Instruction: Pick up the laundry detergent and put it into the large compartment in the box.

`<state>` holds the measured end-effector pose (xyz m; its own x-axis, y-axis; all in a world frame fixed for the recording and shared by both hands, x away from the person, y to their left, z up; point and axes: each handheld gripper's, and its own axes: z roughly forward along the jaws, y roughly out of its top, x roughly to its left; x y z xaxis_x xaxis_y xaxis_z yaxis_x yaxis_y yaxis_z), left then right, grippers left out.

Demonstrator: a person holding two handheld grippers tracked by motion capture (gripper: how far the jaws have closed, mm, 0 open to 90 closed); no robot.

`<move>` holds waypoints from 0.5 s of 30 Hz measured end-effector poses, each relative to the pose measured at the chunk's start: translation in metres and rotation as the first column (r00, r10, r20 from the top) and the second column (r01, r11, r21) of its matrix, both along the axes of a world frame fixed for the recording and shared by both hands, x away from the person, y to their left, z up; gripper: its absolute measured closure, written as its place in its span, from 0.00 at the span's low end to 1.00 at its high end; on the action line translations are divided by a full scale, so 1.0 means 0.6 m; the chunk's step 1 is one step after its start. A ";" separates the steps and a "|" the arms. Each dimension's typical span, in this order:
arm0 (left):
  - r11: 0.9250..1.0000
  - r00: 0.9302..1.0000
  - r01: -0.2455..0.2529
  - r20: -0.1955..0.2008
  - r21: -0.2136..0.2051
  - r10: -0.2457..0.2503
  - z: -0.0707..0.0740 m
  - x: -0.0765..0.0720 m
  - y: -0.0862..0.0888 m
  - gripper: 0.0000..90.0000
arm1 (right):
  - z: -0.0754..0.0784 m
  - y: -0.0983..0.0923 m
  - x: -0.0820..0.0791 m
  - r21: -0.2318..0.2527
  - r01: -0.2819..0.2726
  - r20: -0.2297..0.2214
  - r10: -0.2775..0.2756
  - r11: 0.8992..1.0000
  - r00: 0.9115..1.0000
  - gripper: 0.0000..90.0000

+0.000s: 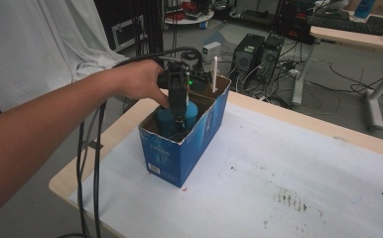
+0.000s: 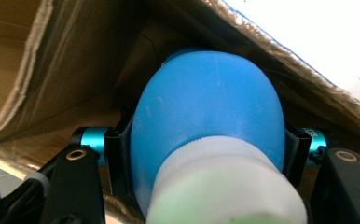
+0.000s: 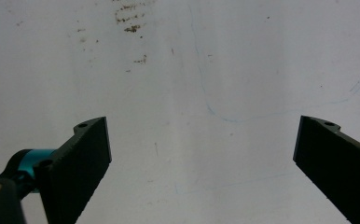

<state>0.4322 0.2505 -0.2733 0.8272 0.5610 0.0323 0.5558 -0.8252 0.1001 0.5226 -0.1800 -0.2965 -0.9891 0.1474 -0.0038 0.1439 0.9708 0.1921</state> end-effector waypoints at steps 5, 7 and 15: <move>1.000 1.000 -0.007 -0.011 0.007 0.007 -0.012 0.000 0.002 0.42 | 0.001 -0.002 0.001 -0.002 -0.002 0.002 0.002 1.000 1.000 0.04; 1.000 1.000 -0.014 -0.006 -0.005 0.014 -0.011 0.001 0.003 0.42 | 0.001 -0.002 0.000 0.002 0.001 0.000 -0.001 1.000 1.000 0.04; 0.999 0.999 -0.037 -0.006 -0.010 0.037 -0.012 0.006 0.006 0.41 | 0.000 0.004 -0.002 -0.002 -0.016 -0.002 0.016 1.000 1.000 0.03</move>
